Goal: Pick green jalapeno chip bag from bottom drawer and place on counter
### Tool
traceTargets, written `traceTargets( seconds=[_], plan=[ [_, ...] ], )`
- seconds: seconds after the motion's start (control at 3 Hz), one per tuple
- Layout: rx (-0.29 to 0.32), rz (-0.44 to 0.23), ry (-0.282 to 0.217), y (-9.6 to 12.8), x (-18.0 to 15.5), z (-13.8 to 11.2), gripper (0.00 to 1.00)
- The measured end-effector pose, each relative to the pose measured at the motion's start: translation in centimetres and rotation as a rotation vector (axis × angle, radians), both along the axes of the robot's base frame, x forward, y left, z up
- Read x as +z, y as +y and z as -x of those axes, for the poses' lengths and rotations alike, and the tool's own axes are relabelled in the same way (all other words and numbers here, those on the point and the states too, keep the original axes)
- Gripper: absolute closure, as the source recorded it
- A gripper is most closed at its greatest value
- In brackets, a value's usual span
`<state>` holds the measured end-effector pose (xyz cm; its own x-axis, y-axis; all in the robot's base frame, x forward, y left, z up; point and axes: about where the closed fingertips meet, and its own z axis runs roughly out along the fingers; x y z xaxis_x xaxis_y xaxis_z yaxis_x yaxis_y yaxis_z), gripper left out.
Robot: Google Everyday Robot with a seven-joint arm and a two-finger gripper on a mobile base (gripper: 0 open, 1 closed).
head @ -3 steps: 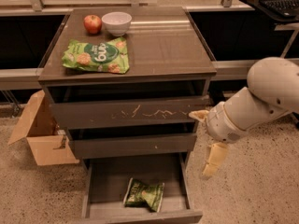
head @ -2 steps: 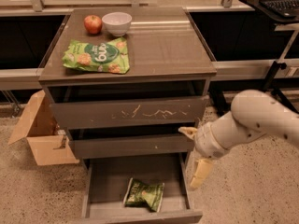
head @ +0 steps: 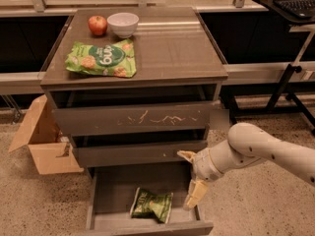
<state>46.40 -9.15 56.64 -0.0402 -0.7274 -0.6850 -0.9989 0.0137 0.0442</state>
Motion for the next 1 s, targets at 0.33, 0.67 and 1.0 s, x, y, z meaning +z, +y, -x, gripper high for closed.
traceTargets(
  seconds=[0.33, 0.67, 1.0],
  plan=[
    [0.001, 0.002, -0.007, 0.0, -0.4, -0.1, 0.00],
    [0.004, 0.015, -0.041, 0.0, -2.2, -0.5, 0.00],
    [0.028, 0.007, -0.031, 0.3, -6.7, -1.3, 0.00]
  ],
)
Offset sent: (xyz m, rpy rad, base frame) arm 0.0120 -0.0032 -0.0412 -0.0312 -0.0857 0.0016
